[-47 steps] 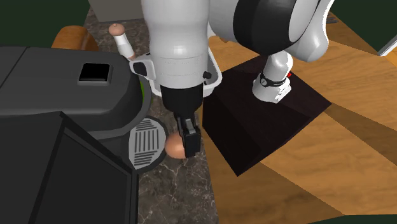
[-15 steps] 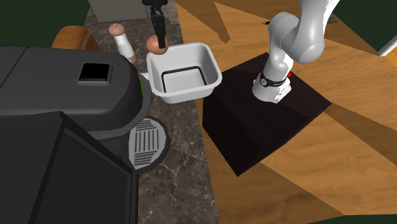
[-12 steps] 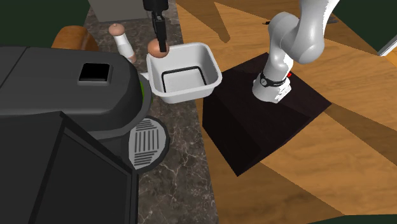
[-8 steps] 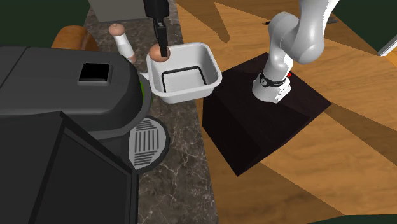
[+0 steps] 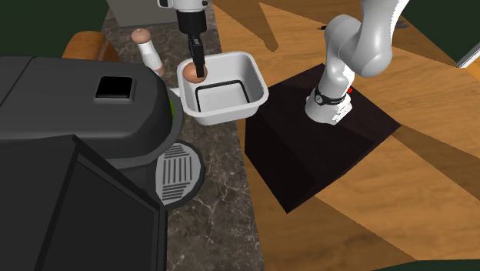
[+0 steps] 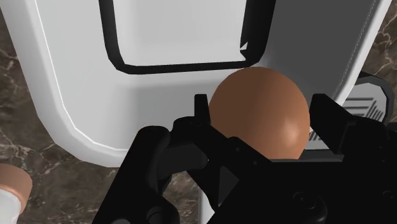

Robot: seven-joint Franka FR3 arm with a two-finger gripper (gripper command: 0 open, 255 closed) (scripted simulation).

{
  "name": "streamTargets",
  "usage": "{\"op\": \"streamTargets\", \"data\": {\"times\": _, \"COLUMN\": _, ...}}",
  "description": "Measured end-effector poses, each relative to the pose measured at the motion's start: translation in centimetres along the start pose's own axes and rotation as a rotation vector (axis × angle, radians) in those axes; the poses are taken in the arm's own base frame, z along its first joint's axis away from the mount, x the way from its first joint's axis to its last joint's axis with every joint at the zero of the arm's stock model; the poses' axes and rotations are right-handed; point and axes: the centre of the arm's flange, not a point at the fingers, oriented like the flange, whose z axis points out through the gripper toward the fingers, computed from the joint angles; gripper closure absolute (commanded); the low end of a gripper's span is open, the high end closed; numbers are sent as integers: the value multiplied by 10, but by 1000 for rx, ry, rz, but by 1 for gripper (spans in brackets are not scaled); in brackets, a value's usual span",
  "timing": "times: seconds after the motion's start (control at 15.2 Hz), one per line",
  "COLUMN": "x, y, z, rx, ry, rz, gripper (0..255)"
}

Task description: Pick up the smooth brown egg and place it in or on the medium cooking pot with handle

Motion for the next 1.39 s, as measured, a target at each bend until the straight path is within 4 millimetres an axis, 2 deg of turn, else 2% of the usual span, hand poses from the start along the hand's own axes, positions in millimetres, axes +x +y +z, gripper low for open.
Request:
{"op": "streamTargets", "data": {"times": 0.26, "x": 0, "y": 0, "z": 1, "rx": 0, "ry": 0, "rz": 0, "gripper": 255}}
{"op": "streamTargets", "data": {"times": 0.33, "x": 0, "y": 0, "z": 1, "rx": 0, "ry": 0, "rz": 0, "gripper": 0}}
{"op": "streamTargets", "data": {"times": 0.73, "x": 0, "y": 0, "z": 1, "rx": 0, "ry": 1, "rz": 0, "gripper": 0}}
{"op": "streamTargets", "data": {"times": 1.06, "x": -1, "y": 2, "z": -44, "rx": 0, "ry": 2, "rz": -1, "gripper": 0}}
{"op": "streamTargets", "data": {"times": 1.39, "x": 0, "y": 0, "z": -49, "rx": 0, "ry": 1, "rz": 0, "gripper": 0}}
